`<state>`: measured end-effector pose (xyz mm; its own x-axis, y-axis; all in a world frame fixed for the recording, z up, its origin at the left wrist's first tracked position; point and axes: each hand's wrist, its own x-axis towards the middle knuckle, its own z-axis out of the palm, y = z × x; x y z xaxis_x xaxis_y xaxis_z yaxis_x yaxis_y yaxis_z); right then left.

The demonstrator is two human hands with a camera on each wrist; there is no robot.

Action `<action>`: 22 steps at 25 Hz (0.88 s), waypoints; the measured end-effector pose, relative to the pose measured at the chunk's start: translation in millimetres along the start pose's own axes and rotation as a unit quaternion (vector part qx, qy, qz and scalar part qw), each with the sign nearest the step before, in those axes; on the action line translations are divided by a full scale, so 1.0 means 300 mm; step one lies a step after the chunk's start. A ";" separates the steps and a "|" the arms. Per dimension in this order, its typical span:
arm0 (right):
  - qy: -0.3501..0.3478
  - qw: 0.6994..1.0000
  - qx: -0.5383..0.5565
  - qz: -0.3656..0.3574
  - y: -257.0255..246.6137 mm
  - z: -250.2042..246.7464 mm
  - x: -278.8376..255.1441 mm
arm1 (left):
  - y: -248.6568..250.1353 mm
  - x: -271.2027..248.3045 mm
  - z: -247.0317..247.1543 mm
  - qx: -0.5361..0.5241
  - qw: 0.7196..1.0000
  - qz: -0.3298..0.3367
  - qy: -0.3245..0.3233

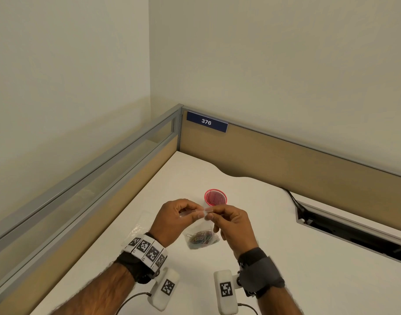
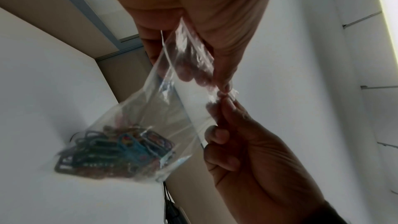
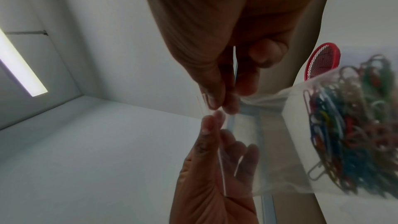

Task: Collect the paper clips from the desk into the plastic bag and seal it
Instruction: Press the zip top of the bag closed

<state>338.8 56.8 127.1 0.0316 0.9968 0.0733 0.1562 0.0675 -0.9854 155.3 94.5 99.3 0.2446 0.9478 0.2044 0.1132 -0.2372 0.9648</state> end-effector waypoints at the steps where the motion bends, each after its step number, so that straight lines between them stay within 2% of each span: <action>1: 0.002 1.000 -0.002 0.003 0.002 -0.001 -0.001 | -0.001 -0.002 0.002 0.011 1.000 0.003 0.000; 11: 0.007 1.000 -0.001 -0.017 0.007 -0.001 0.001 | 0.005 -0.011 0.000 0.044 0.998 0.032 0.009; 22: 0.036 0.996 -0.070 -0.042 0.026 0.007 0.005 | 0.005 -0.015 0.007 0.062 0.997 0.055 0.008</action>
<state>338.0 58.9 119.3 0.0832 0.9819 0.1703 0.2970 0.1387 -0.9447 156.5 89.5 99.7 0.2472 0.9176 0.3114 0.2044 -0.3635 0.9089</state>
